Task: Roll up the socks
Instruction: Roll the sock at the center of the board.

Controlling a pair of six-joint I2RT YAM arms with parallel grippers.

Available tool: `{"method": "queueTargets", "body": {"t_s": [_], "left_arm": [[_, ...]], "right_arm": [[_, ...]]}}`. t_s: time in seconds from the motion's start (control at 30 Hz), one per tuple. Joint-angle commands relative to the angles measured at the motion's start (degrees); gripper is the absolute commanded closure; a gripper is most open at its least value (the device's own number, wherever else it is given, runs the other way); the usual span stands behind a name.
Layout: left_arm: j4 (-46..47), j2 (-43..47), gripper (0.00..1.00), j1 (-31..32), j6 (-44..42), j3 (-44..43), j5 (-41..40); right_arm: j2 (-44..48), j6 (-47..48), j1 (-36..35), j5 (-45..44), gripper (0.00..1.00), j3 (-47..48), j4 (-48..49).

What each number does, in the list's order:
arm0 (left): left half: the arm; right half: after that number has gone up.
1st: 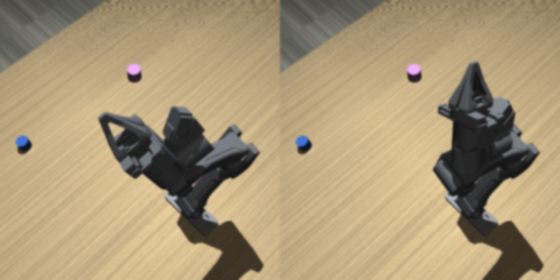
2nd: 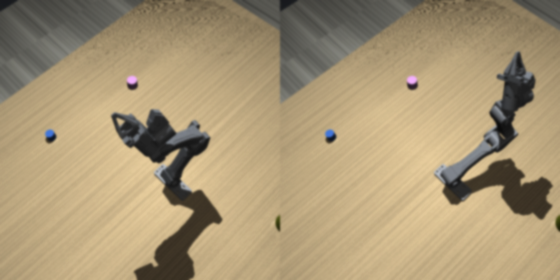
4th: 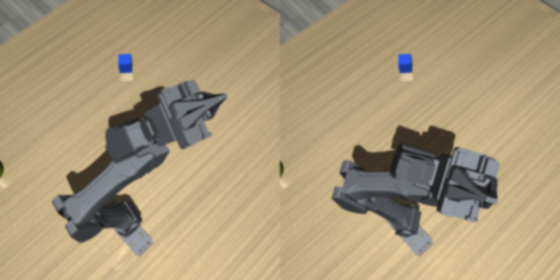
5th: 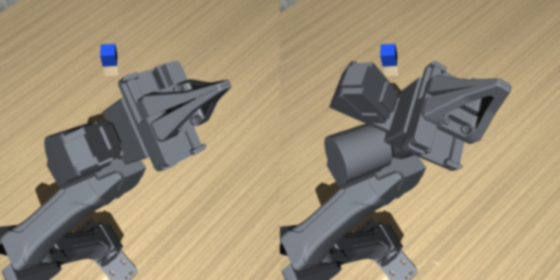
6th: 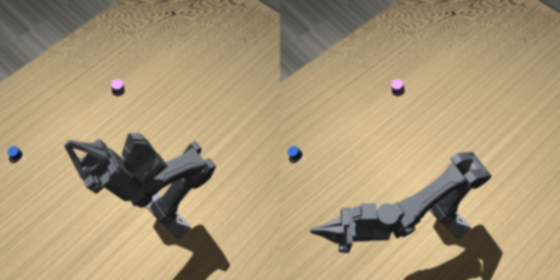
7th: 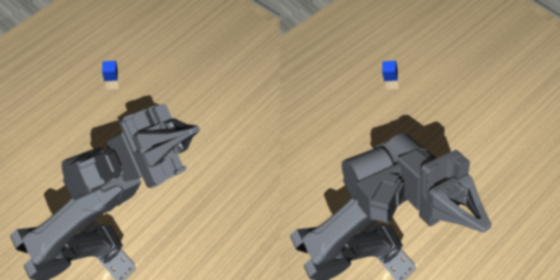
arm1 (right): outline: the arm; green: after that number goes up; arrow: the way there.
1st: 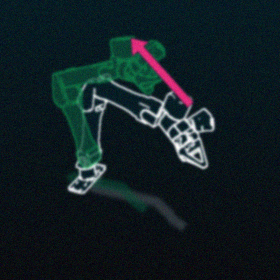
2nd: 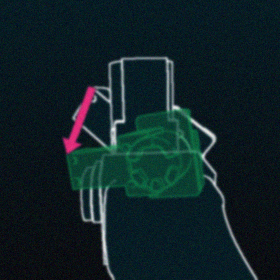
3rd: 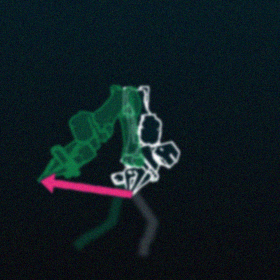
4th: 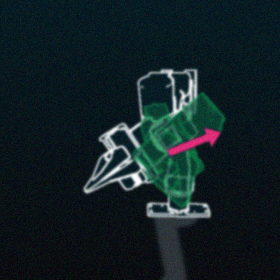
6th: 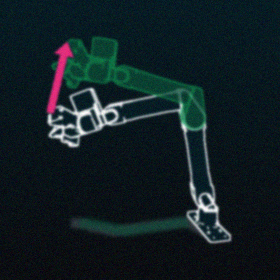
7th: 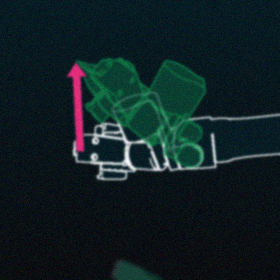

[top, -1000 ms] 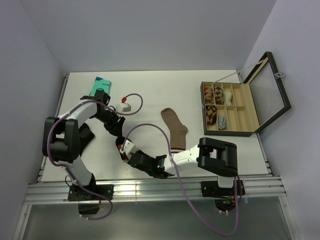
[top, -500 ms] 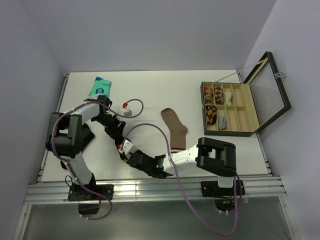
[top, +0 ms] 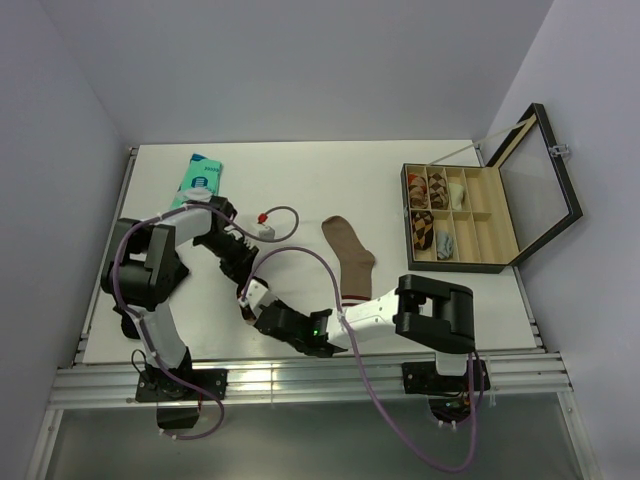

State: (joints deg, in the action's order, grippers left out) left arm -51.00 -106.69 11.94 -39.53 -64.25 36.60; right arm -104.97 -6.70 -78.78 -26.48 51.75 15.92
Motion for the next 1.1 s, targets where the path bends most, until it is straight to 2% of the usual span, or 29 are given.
{"method": "queueTargets", "body": {"t_s": [0.0,0.3,0.57,0.87,1.07], "left_arm": [[-0.2,-0.6,1.0,2.0,1.2,-1.9,2.7],[1.9,-2.6,1.0,4.0,6.4,-8.7,1.3],[3.8,-4.7,1.0,9.1,8.1,-9.1,0.5],[3.0,-6.1,1.0,12.6,7.9,-10.5,1.4],[3.4,-6.7,1.0,13.2,7.9,-11.0,1.2]], "right_arm": [[2.4,0.4,-0.7,-1.6,1.0,-0.6,-4.3],[5.6,3.6,-4.4,-3.4,1.0,3.3,-10.9],[5.9,6.1,-4.7,-0.4,1.0,5.3,-12.2],[4.9,8.3,-0.8,10.3,1.0,3.5,-6.0],[1.7,4.7,2.8,21.4,1.0,3.4,-6.1]]}}
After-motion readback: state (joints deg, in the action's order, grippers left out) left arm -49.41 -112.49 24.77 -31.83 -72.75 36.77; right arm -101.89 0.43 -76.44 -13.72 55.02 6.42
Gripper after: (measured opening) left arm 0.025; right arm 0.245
